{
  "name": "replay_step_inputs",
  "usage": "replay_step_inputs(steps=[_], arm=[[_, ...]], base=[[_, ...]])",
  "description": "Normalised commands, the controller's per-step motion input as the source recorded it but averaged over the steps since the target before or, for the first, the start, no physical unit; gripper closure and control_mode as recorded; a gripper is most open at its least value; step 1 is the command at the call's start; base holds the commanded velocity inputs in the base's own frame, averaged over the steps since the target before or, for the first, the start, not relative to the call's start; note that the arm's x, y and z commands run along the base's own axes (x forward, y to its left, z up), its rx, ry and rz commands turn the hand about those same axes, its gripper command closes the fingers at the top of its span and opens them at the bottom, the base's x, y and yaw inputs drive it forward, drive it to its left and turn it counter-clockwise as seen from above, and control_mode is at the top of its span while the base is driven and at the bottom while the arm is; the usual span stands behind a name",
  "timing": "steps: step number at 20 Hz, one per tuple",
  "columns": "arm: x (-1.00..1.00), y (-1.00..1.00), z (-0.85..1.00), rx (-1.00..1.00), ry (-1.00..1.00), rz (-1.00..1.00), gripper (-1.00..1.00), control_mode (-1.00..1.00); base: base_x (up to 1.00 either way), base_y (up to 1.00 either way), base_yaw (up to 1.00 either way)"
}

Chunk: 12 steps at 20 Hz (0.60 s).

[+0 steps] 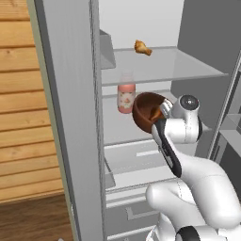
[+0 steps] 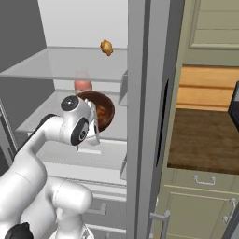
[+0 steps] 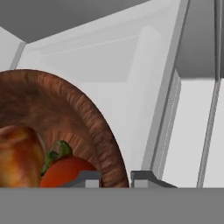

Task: Pick the chicken drumstick and tomato from their plates and place them in the bowl. Then put the bowl in the fridge.

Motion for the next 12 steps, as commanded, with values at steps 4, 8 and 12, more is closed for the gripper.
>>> replay_step_inputs(steps=[4,8,12], arm=[[0.13,-0.03,-0.49,-0.04,-0.03,-0.03,1.00,-1.00],[0.19,-0.02,-0.32,-0.04,-0.09,-0.01,1.00,-1.00],[0.36,-0.03,-0.18,-0.03,-0.09,-0.01,1.00,-1.00]], base=[[0.00,0.00,0.00],[0.00,0.00,0.00],[0.00,0.00,0.00]])
